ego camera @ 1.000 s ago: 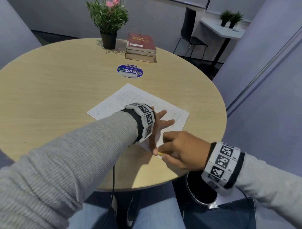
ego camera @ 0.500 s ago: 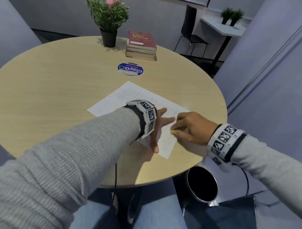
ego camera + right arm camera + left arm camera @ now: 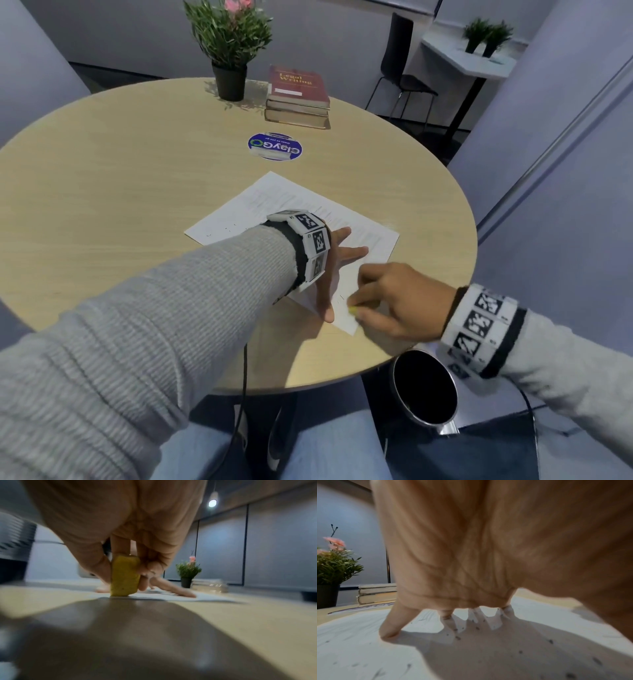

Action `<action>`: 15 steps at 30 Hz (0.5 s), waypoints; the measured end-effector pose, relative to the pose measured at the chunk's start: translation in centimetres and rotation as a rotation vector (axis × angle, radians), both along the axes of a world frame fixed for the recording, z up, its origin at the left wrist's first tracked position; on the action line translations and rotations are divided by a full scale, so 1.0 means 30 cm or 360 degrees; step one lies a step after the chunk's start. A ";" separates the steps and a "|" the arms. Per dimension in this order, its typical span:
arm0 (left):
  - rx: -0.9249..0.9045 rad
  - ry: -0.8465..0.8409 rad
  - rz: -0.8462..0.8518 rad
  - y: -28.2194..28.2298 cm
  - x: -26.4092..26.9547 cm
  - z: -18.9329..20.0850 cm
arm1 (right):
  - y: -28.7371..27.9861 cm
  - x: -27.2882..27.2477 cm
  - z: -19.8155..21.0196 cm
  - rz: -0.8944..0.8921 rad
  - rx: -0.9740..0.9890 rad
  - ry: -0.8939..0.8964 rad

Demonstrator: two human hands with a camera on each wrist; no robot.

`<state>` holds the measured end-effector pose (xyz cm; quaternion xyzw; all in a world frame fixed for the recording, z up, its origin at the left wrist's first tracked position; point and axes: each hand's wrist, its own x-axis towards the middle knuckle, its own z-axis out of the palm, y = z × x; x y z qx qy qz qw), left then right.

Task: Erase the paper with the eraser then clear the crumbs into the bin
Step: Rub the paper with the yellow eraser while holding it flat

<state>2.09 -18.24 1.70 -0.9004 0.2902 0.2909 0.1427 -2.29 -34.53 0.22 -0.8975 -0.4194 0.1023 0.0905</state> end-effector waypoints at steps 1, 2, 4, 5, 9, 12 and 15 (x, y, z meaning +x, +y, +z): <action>0.0009 -0.0013 -0.0019 -0.002 0.000 0.001 | 0.007 -0.024 -0.002 0.0057 -0.0025 0.0061; 0.0000 -0.0031 -0.0028 -0.001 0.000 -0.003 | 0.003 -0.021 0.004 0.0055 -0.0036 0.0104; -0.0011 -0.0045 -0.0002 0.001 -0.001 -0.002 | -0.027 0.051 0.017 -0.0094 0.0005 0.0030; 0.0002 -0.0050 -0.0001 0.003 -0.003 -0.004 | -0.050 0.091 0.023 -0.0190 0.0025 -0.0035; 0.0015 -0.0057 -0.0039 -0.002 -0.006 -0.011 | -0.042 0.062 0.006 -0.0160 0.0076 -0.0105; 0.0085 0.0021 -0.0015 -0.002 0.001 0.004 | -0.002 -0.038 -0.007 0.0041 0.0000 0.0099; 0.0085 0.0014 -0.0013 -0.006 -0.007 0.024 | -0.048 0.060 0.004 -0.0111 0.0101 0.0020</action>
